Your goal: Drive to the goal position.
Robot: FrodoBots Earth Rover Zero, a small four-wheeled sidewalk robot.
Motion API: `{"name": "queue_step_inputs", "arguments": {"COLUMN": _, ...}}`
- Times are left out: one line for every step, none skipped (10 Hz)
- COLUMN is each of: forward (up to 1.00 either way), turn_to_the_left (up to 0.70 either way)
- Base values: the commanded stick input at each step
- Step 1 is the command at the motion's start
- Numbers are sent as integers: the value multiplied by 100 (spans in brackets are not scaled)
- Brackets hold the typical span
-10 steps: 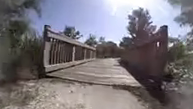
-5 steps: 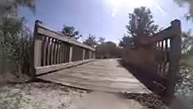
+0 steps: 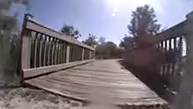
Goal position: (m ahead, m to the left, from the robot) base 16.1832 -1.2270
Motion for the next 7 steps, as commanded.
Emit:
{"name": "queue_step_inputs", "arguments": {"forward": 70, "turn_to_the_left": -28}}
{"name": "queue_step_inputs", "arguments": {"forward": 70, "turn_to_the_left": -21}}
{"name": "queue_step_inputs", "arguments": {"forward": 70, "turn_to_the_left": 0}}
{"name": "queue_step_inputs", "arguments": {"forward": 70, "turn_to_the_left": 0}}
{"name": "queue_step_inputs", "arguments": {"forward": 70, "turn_to_the_left": 0}}
{"name": "queue_step_inputs", "arguments": {"forward": 70, "turn_to_the_left": 0}}
{"name": "queue_step_inputs", "arguments": {"forward": 70, "turn_to_the_left": 0}}
